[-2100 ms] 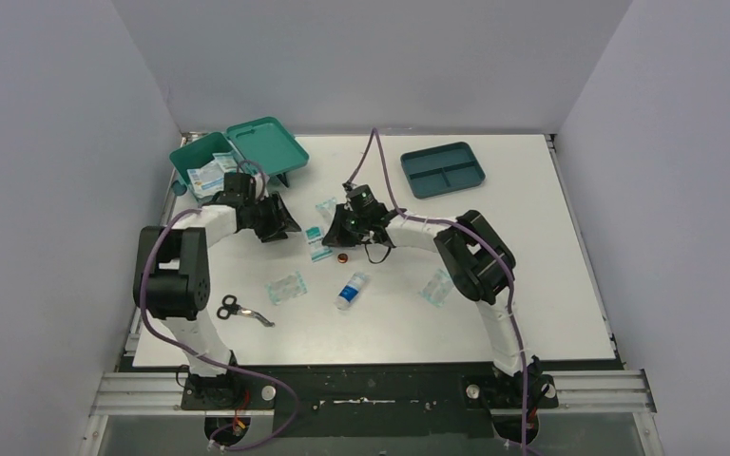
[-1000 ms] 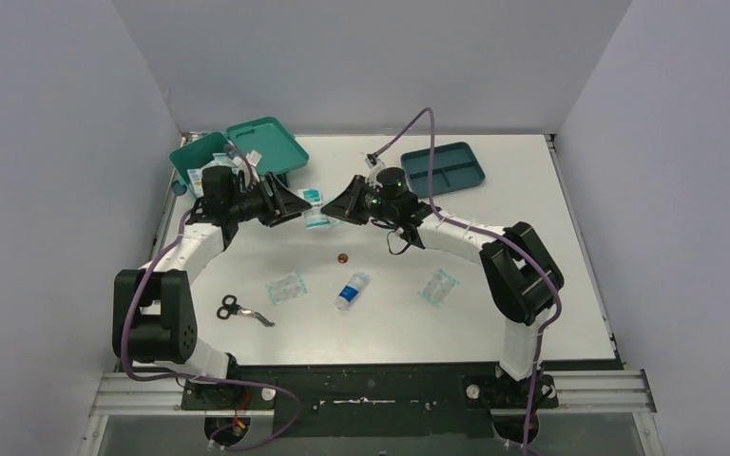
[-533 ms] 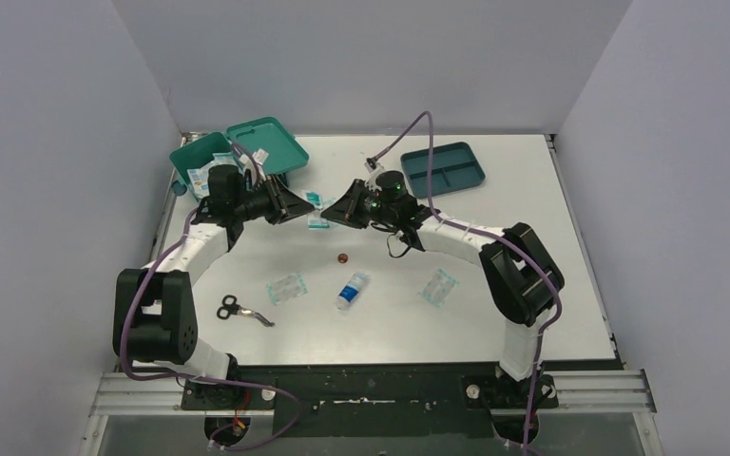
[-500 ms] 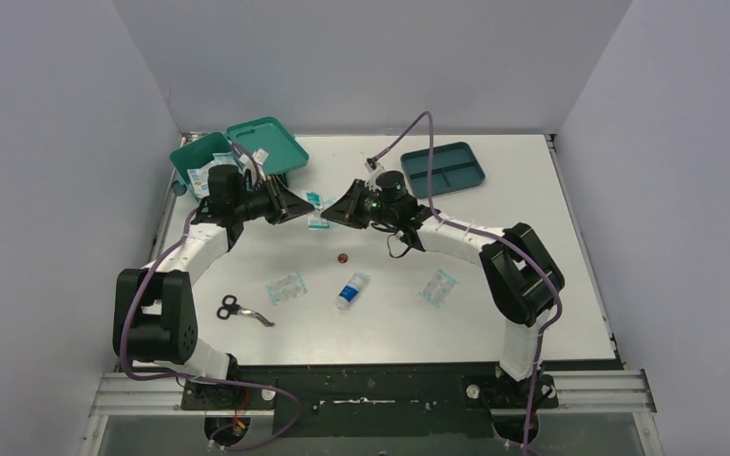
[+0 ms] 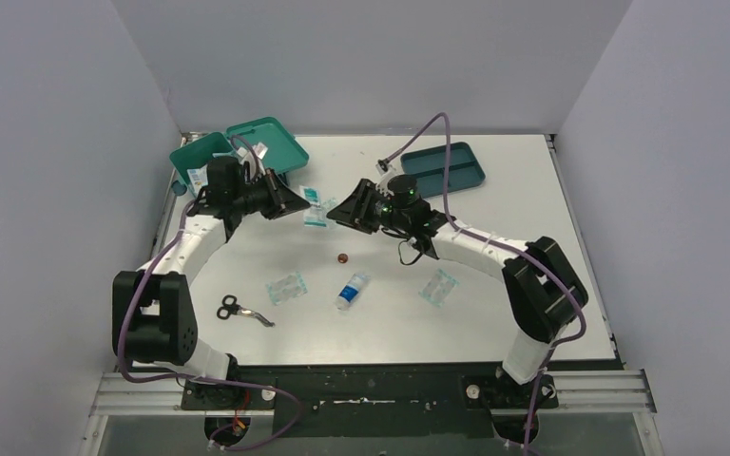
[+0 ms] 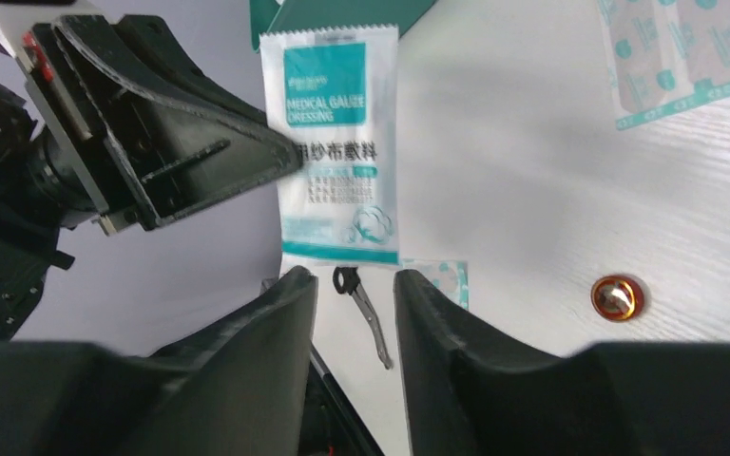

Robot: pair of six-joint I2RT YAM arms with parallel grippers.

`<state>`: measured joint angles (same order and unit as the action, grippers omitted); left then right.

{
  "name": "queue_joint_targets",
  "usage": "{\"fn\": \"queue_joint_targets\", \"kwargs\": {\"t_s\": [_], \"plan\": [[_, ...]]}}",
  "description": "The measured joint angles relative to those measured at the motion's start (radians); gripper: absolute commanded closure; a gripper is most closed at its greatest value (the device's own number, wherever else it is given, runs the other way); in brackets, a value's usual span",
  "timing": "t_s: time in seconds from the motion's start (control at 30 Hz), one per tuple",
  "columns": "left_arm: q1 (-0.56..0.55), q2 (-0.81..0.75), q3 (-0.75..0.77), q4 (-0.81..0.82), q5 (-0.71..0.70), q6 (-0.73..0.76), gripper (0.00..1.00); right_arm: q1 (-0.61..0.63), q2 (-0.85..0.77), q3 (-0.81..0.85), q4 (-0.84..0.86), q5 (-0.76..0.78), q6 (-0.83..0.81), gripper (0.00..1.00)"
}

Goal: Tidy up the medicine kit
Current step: Pick up the medical item at the center of the board, then place the medical item at the medicine box.

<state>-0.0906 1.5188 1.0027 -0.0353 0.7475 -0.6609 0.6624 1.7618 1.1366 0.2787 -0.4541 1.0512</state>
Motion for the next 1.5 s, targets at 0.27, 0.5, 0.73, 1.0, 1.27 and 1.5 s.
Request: {"fn": "queue_joint_targets", "kwargs": {"t_s": [0.27, 0.5, 0.73, 1.0, 1.27, 1.5], "plan": [[0.041, -0.002, 0.169, -0.198, -0.084, 0.131, 1.00, 0.030, -0.197, -0.107, -0.130, 0.081, -0.096, 0.02], [0.188, 0.011, 0.283, -0.337, -0.150, 0.222, 1.00, 0.093, -0.420, -0.225, -0.245, 0.149, -0.179, 0.00], [0.340, 0.107, 0.455, -0.430, -0.204, 0.294, 1.00, 0.097, -0.561, -0.290, -0.315, 0.187, -0.192, 0.00], [0.400, 0.287, 0.557, -0.474, -0.284, 0.327, 1.00, 0.100, -0.631, -0.290, -0.390, 0.200, -0.211, 0.00], [0.398, 0.425, 0.689, -0.554, -0.396, 0.377, 1.00, 0.100, -0.631, -0.229, -0.453, 0.217, -0.237, 0.00], [0.398, 0.496, 0.771, -0.557, -0.399, 0.385, 1.00, 0.101, -0.630, -0.208, -0.468, 0.223, -0.255, 0.00]]}}
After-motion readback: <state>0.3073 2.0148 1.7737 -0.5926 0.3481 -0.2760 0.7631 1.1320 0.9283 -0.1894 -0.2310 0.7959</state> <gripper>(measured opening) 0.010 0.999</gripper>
